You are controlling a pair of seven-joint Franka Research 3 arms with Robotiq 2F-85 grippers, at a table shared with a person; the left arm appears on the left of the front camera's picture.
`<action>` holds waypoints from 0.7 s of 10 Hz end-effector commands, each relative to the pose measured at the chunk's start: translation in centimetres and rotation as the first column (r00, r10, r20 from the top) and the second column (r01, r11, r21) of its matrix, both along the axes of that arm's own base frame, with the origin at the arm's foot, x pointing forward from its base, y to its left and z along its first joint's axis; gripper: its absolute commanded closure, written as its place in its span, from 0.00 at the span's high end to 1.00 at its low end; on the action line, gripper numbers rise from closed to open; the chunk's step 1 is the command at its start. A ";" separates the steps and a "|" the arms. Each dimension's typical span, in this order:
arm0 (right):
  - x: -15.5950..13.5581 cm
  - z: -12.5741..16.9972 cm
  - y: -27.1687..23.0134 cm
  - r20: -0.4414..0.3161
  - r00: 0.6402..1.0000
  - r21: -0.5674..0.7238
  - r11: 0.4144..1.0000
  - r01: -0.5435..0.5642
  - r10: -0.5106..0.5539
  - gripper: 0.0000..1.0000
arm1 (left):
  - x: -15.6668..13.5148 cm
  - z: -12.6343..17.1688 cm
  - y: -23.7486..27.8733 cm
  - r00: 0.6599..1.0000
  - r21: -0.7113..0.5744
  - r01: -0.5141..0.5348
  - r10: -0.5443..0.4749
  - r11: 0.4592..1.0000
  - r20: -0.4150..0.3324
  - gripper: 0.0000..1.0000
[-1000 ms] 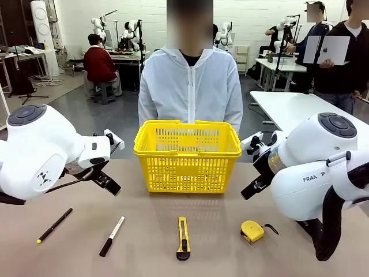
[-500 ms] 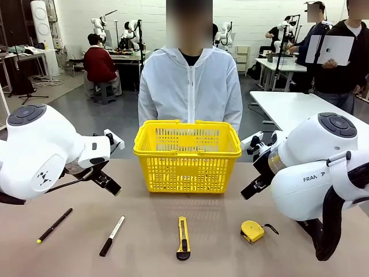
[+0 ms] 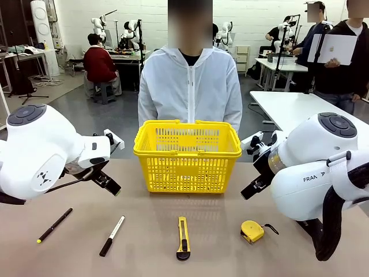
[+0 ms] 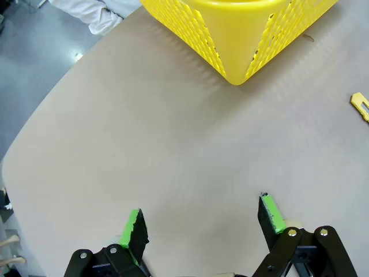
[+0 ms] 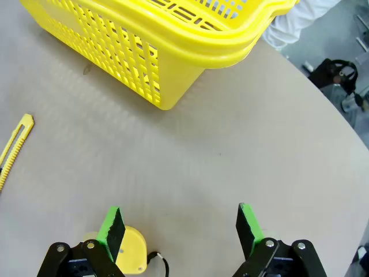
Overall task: Place the items the person wants into the basket.
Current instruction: Pick up the item the person points to and place it in the Market Basket.
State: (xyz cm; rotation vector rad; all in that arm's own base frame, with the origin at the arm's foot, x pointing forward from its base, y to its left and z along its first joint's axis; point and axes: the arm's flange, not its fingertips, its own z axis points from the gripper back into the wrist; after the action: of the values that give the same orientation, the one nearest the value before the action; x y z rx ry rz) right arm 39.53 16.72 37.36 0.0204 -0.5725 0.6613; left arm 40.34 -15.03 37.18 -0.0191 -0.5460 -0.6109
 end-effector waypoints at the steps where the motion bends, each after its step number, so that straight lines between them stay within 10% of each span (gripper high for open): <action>1: 0.0 0.0 0.0 0.000 1.000 0.000 1.000 0.000 0.000 1.00 | 0.0 0.0 0.0 1.000 0.000 0.000 0.000 1.000 0.000 1.00; 7: -6.5 26.0 -1.9 0.218 0.965 -0.078 0.983 0.166 -0.146 1.00 | -2.5 26.2 2.0 0.992 0.079 0.012 -0.022 0.997 0.126 1.00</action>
State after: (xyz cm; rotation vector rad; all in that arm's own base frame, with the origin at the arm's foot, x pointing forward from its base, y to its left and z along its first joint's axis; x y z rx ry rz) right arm 32.06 13.12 61.78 -0.1434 -0.7582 0.5563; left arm 35.89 -12.21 62.02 0.0497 -0.6572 -0.6343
